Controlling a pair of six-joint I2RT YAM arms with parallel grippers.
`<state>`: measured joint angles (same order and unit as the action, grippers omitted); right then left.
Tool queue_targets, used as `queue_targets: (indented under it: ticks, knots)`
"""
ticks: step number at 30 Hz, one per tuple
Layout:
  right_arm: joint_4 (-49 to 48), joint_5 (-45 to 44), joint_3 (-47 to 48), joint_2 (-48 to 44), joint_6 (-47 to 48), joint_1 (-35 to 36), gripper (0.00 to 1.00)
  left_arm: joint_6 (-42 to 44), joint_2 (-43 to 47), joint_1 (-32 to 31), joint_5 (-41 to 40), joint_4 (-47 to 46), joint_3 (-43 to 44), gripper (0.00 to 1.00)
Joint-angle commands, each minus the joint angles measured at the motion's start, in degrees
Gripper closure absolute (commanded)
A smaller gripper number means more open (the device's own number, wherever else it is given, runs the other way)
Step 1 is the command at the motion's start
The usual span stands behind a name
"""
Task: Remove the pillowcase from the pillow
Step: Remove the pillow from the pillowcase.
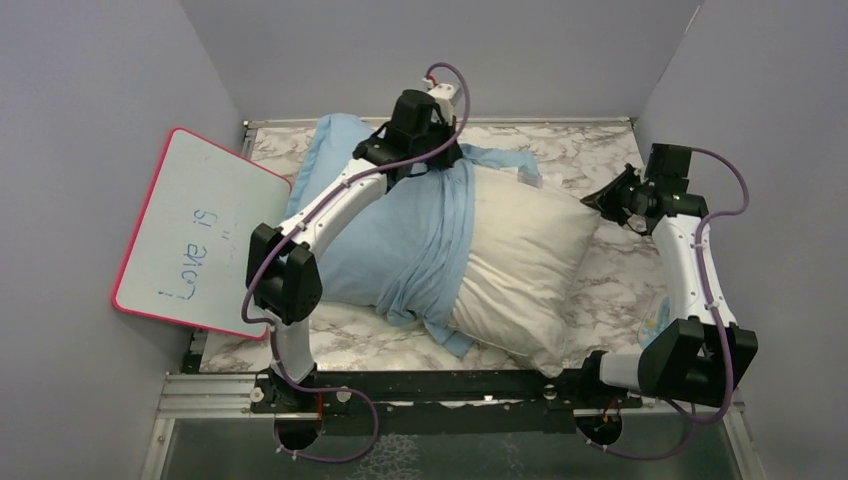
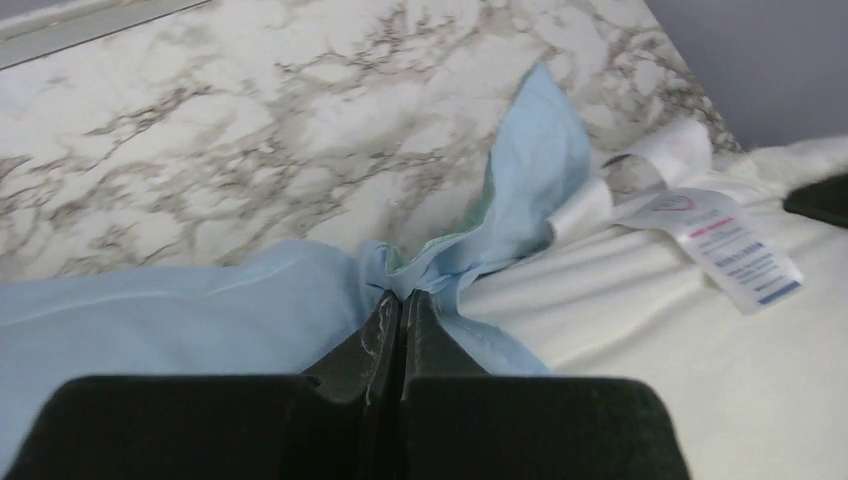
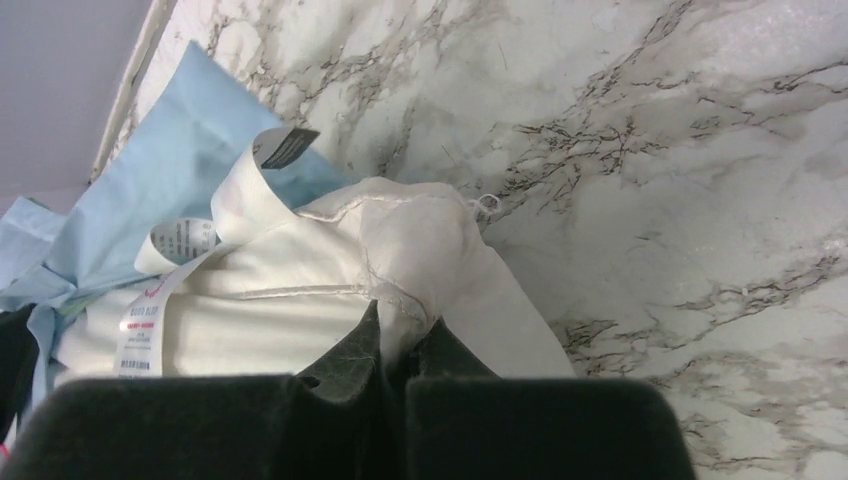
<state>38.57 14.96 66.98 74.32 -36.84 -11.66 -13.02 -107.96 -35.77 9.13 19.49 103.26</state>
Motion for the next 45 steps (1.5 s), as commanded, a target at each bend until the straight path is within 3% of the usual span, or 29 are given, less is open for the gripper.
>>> queue_targets:
  ticks: [1,5,7,11,13,16,20,25,26,28,32,36,42,45]
  knots:
    - [-1.7,-3.6,1.1,-1.9,4.0,-2.1,1.0,-2.1,6.5,9.0,-0.1,-2.7,-1.8,1.0]
    - [-1.0,2.8,4.8,-0.2,7.2,-2.1,0.97,-6.1,5.2,8.9,10.4,-6.5,-2.7,1.0]
    - [0.4,7.3,7.4,1.1,9.9,-2.1,0.85,-7.2,4.1,8.7,12.6,-6.7,-2.5,1.0]
    - [3.7,8.7,10.9,1.5,12.7,-2.1,0.45,-8.2,3.6,8.6,13.8,-6.8,-3.1,1.0]
    - [4.4,8.1,12.4,0.7,13.6,-2.1,0.34,-8.3,3.8,8.6,14.3,-6.8,-3.4,1.0]
    - [4.2,12.4,14.0,-0.8,15.0,-2.1,0.28,-8.5,4.1,8.6,14.7,-6.8,-4.3,1.0]
    - [2.9,22.1,14.4,-1.5,14.8,0.1,0.25,-9.1,4.2,8.6,15.3,-7.1,-5.4,1.0]
    - [4.2,14.7,14.9,1.2,15.7,18.4,0.24,-9.6,3.4,8.5,17.8,-7.1,-4.8,1.0]
    - [4.8,12.0,14.6,2.4,15.3,22.4,0.24,-9.6,3.4,8.5,17.9,-7.0,-4.8,0.94]
    - [6.0,4.8,12.4,4.1,12.9,27.0,0.25,-9.4,3.6,8.4,17.8,-5.1,-4.1,0.66]
    - [7.9,-6.2,5.2,6.9,10.2,28.1,0.32,-6.5,6.2,8.0,13.5,4.7,0.5,0.35]
    - [15.0,-18.4,5.7,11.8,11.0,28.1,0.33,-3.8,13.0,8.0,4.1,9.1,-1.7,0.17]
    - [16.5,-17.7,11.6,9.6,11.4,28.1,0.33,-1.5,21.5,8.0,7.2,9.3,-14.5,0.15]
    - [17.1,-16.6,13.2,5.2,10.7,28.1,0.32,-2.6,24.0,7.7,6.0,11.1,-19.3,0.21]
